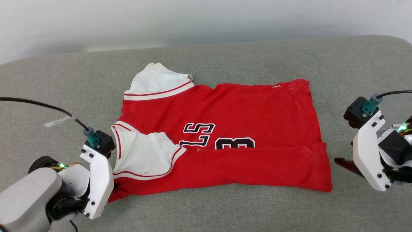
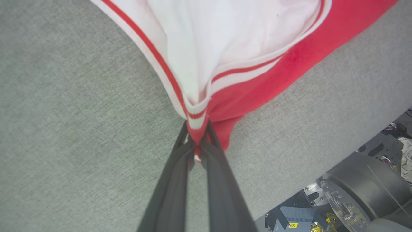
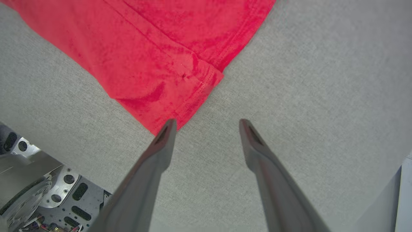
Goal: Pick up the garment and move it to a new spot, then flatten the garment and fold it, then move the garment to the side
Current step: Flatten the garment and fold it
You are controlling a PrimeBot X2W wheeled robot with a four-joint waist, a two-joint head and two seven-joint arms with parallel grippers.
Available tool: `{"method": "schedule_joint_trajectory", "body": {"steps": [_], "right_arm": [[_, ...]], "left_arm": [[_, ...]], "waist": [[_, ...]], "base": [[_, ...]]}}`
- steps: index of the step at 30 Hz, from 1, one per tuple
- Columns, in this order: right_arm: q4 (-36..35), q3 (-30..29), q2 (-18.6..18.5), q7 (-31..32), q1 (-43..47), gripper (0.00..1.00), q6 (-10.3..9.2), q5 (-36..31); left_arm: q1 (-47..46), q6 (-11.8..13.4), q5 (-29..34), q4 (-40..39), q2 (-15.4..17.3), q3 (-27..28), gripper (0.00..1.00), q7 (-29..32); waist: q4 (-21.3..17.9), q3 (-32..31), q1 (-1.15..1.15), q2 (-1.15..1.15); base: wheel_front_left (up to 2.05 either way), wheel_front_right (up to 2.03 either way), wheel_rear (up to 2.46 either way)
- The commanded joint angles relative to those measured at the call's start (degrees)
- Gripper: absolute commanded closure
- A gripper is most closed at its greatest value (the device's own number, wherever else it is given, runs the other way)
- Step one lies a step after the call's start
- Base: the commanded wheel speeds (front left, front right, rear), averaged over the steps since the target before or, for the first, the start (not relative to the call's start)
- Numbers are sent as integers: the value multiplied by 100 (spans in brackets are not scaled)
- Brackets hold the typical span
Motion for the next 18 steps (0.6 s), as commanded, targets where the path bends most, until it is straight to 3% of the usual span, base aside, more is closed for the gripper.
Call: {"method": "schedule_joint_trajectory", "body": {"steps": [1,5,17,18], "right_arm": [[72,84,29,122,-99,0,-3,122],[486,264,224,270,-46,0,-3,406],[1696,756,1402,-679,834,0,6,697],[1723,753,1428,-808,796,68,6,672]], "left_arm": [[-103,13,37,-70,6,2,100,-23],[-149,86,109,-274,-28,10,100,-43],[-92,244,165,-479,-48,38,100,-207],[-52,265,152,-474,-35,45,100,-227]], "waist": [[41,46,0,0],[135,168,0,0],[211,395,0,0],[195,381,0,0]], "base": [[0,0,0],[0,0,0],[0,0,0],[0,0,0]]}}
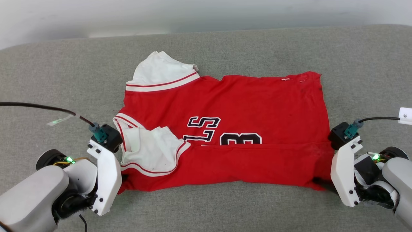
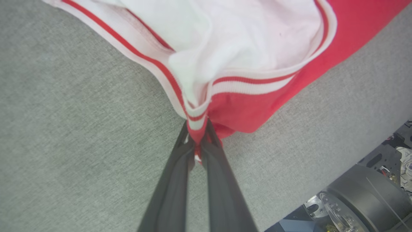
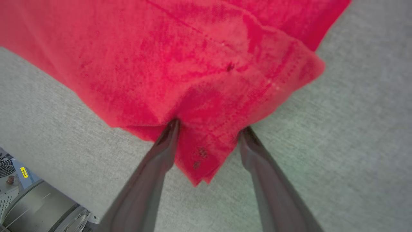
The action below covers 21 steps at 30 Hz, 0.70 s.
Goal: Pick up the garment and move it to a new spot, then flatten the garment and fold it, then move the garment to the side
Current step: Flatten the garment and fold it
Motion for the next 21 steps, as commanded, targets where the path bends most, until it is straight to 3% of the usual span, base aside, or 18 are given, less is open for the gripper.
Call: {"method": "schedule_joint_trajectory", "body": {"steps": [1,9,21], "right_arm": [[95,255,374,-128,309,100,17,6],[-348,110,-375,-749,73,100,8,107],[-1496,-162,-1483,-814,993,100,8,454]], "left_arm": [[90,44,-28,-5,19,17,100,-47],[397,115,-258,-119,178,107,100,-241],[1280,410,-681,-915,694,32,100,-373]], "waist": [[-27,-37,1,0],[-72,-476,1,0],[-76,-858,1,0]], "base": [[0,0,0],[0,0,0],[0,0,0]]}}
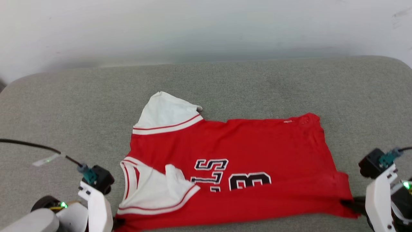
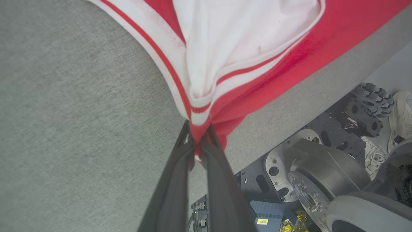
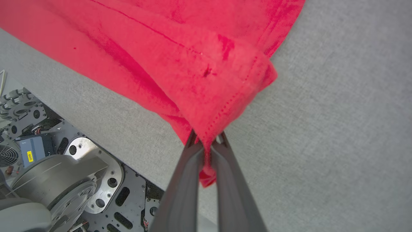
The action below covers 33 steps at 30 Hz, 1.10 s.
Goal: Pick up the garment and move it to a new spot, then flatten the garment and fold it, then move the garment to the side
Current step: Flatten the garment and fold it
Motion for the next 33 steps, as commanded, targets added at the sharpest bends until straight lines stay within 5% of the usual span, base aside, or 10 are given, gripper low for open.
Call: {"method": "schedule_joint_trajectory", "body": {"steps": [1,12,13,14,24,33], "right_arm": [[-61,-43,-113,48,245,100,-5,56],[217,-310,145,-13,1262,96,-5,41],[251,-376,206,-67,1281,52,-5,1],[265,-436,253,-125,1287,0,-5,-43],[-106,-1762,449,-1383,1179,0,-4,-1166],[-534,-3688,1952,-2876,1530,0,-4,-3062]], "left_arm": [[165,57,-40,-41,53,-38,100,-33],[614,129,26,292,-149,-316,100,-179],[605,138,44,330,-163,-305,58,-246],[594,140,20,356,-179,-268,0,-290],[-37,216,219,56,119,374,0,-913],[-994,458,979,572,-256,850,0,-1744]], "waist": [[1,-6,0,0],[9,69,0,0],[9,62,0,0],[11,46,0,0],[-23,-62,0,0],[-209,271,0,0]], "base": [[0,0,0],[0,0,0],[0,0,0],[0,0,0],[0,0,0],[0,0,0]]}}
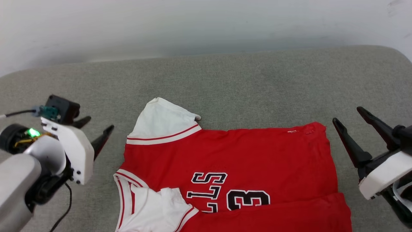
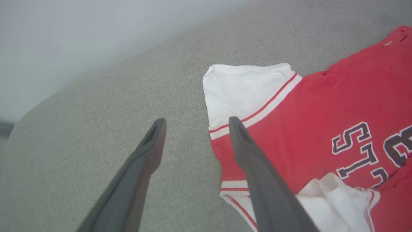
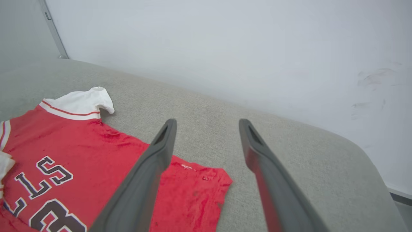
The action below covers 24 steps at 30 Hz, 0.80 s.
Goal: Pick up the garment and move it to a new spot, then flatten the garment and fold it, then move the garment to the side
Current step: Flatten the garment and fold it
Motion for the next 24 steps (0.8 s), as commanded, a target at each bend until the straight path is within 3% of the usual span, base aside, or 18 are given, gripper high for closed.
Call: {"method": "schedule_joint_trajectory", "body": {"steps": [1,10,17,18,24], "right_arm": [[-203,-308,353,-256,203,0,-3,-412],[-1048,-1370,1679,-831,779,0,-3,-1610],[-1390,-1353,1978,-844,745,0,-3,-1884],[-1425,-1333,2023,-843,657,0,-3,-1933],[-1452,-1289,2093,-901,468,0,-3,-1999]], "left_arm": [[-283,-4,131,201,-119,74,0,-107],[-1692,-380,209,1120,-640,223,0,339],[-2698,-769,30,1676,-879,99,0,1394],[-2954,-885,-58,1823,-936,-12,0,1869],[-3458,-1027,-236,2052,-1028,-367,0,3032]], "waist": [[-80,167,0,0],[-299,869,0,0],[-544,1421,0,0],[-628,1574,0,0],[-822,1907,0,0]], "base": [[0,0,0],[0,0,0],[0,0,0],[0,0,0],[0,0,0]]}}
